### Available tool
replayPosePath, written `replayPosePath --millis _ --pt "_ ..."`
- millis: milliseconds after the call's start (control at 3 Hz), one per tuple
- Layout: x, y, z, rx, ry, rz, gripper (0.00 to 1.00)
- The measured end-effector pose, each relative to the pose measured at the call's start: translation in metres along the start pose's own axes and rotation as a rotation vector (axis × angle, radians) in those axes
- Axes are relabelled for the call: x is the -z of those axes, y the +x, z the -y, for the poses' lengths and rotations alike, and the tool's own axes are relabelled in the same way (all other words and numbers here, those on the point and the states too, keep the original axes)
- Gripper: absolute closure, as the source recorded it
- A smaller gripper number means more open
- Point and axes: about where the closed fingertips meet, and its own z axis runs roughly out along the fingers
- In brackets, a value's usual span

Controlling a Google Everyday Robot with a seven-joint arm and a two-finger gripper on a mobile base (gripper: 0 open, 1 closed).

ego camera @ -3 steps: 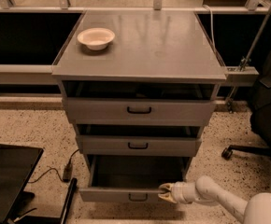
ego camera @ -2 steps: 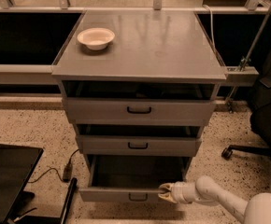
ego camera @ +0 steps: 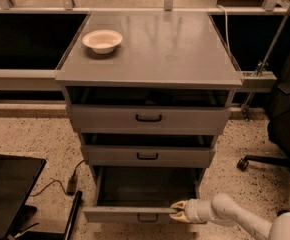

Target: Open bottom drawer

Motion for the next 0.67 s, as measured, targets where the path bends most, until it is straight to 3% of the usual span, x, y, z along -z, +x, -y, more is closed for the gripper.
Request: replayPosePath --millis 333,667 --pt "0.0057 0.0085 -0.0224 -0.008 0.004 0.006 1.0" --pt "0.0082 0.0055 -0.0224 -0.008 0.004 0.006 1.0"
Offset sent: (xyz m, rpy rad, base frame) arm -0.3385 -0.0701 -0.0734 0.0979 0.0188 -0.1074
